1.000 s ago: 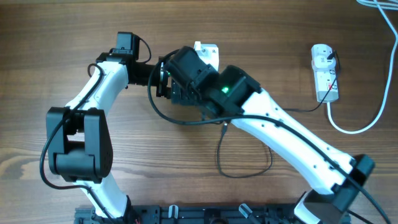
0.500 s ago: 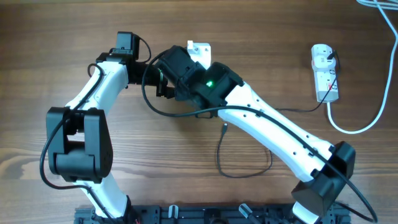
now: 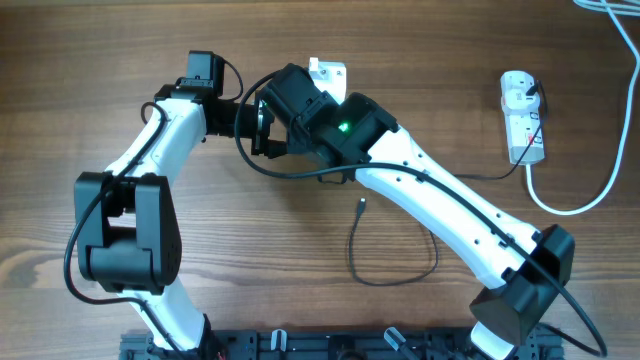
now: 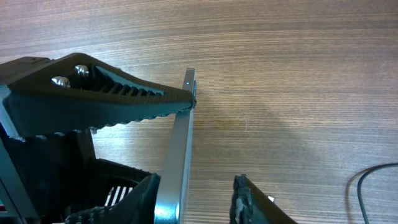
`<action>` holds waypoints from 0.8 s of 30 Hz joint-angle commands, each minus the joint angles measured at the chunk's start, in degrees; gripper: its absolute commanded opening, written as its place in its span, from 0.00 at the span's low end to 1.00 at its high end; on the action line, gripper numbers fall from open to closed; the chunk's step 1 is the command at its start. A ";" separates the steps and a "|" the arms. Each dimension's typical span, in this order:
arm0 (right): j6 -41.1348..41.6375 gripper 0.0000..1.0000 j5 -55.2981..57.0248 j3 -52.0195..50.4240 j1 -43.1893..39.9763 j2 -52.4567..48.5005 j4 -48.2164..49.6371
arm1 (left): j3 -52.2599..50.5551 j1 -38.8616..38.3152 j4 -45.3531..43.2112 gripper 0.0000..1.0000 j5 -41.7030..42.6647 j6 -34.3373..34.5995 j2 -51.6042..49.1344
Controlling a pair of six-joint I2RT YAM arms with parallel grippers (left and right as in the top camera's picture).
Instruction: Plug charger to phone and switch on socket
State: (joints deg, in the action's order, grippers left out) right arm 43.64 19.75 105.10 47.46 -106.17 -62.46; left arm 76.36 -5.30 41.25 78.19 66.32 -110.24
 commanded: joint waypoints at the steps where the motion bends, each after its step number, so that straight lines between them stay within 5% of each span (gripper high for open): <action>1: -0.13 0.38 -0.28 0.55 0.13 -0.50 0.39 | 0.26 -0.07 -0.17 0.57 1.64 0.17 1.92; 24: -0.22 0.27 -2.27 0.55 0.15 -0.50 0.28 | 0.26 -0.07 -0.17 0.58 3.17 0.17 1.92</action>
State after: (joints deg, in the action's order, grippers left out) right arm 43.66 18.44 105.10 47.46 -106.17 -62.08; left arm 76.36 -5.30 41.25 78.48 66.35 -110.24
